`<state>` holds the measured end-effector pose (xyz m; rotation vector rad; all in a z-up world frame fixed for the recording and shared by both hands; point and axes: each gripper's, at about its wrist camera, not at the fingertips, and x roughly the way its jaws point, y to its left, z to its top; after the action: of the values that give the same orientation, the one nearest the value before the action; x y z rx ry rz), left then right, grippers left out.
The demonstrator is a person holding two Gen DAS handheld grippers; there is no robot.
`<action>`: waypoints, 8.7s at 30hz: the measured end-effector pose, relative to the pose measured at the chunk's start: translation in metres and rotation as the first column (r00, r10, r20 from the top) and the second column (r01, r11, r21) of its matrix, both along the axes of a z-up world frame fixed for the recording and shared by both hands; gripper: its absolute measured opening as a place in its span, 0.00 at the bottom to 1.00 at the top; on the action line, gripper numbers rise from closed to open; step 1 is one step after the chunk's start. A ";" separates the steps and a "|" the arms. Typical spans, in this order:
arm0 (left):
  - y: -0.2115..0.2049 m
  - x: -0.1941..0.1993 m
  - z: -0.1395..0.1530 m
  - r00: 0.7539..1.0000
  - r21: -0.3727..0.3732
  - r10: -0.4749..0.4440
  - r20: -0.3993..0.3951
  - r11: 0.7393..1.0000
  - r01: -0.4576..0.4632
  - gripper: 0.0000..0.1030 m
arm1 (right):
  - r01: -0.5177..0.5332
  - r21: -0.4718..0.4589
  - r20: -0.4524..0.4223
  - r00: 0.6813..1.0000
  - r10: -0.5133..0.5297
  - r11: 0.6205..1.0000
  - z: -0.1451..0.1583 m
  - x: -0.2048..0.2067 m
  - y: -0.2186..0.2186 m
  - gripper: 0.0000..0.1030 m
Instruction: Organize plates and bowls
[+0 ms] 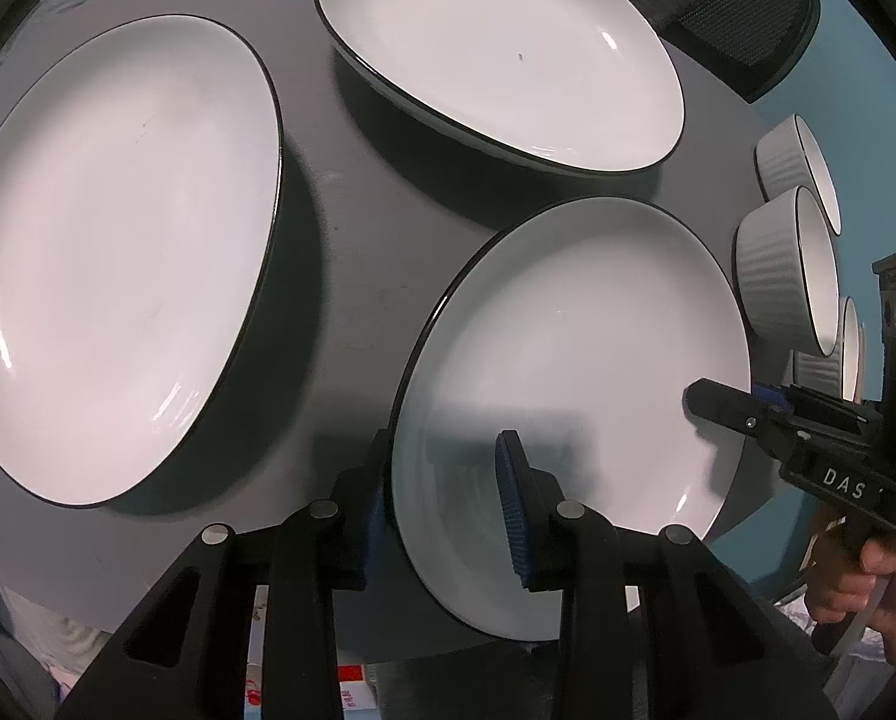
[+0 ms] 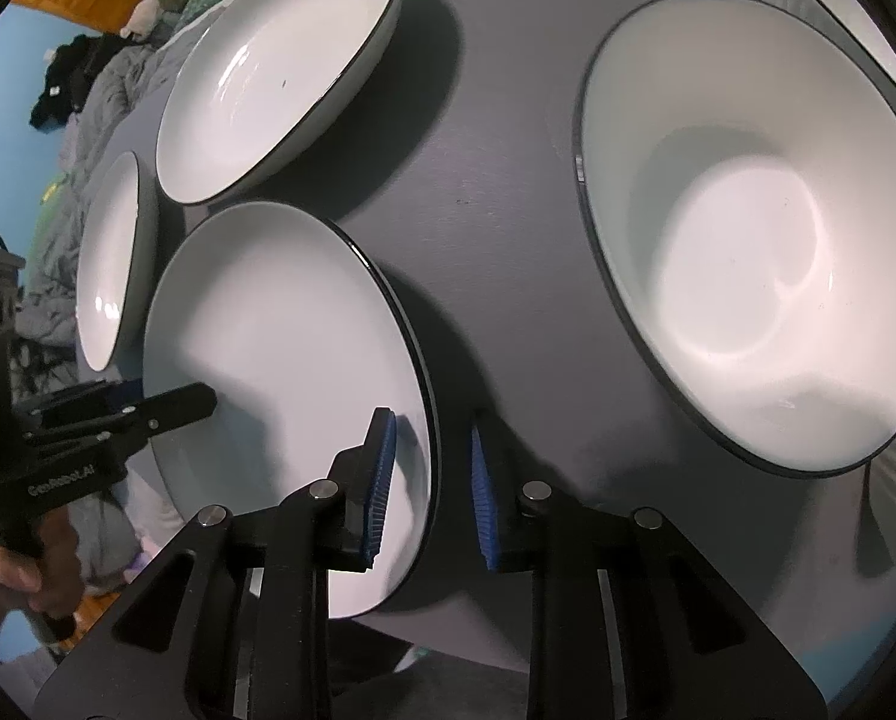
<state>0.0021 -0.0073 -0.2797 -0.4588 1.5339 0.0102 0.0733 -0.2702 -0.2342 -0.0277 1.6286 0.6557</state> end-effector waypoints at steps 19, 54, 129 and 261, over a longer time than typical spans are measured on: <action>-0.001 0.007 -0.003 0.999 -0.013 0.020 -0.035 1.000 -0.021 0.22 | -0.008 -0.021 -0.079 0.997 0.007 1.000 0.003 -0.003 0.021 0.18; 0.083 0.111 0.062 0.997 0.065 0.070 0.032 0.995 -0.072 0.24 | -0.017 0.005 -0.019 1.000 0.017 1.000 0.030 0.100 0.106 0.16; 0.085 0.093 0.106 0.981 0.150 0.176 0.085 0.971 -0.187 0.55 | -0.155 -0.287 0.164 0.964 0.208 0.945 0.079 0.120 0.160 0.64; 0.198 -0.061 0.013 0.886 0.142 0.463 0.041 0.875 -0.463 0.24 | -0.448 -0.019 -0.049 0.893 0.447 0.894 -0.015 -0.008 0.273 0.12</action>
<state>-0.0590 0.1909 -0.2672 -0.6975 1.3737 0.4950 0.0655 0.0029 -0.2488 -0.4265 1.6871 0.9893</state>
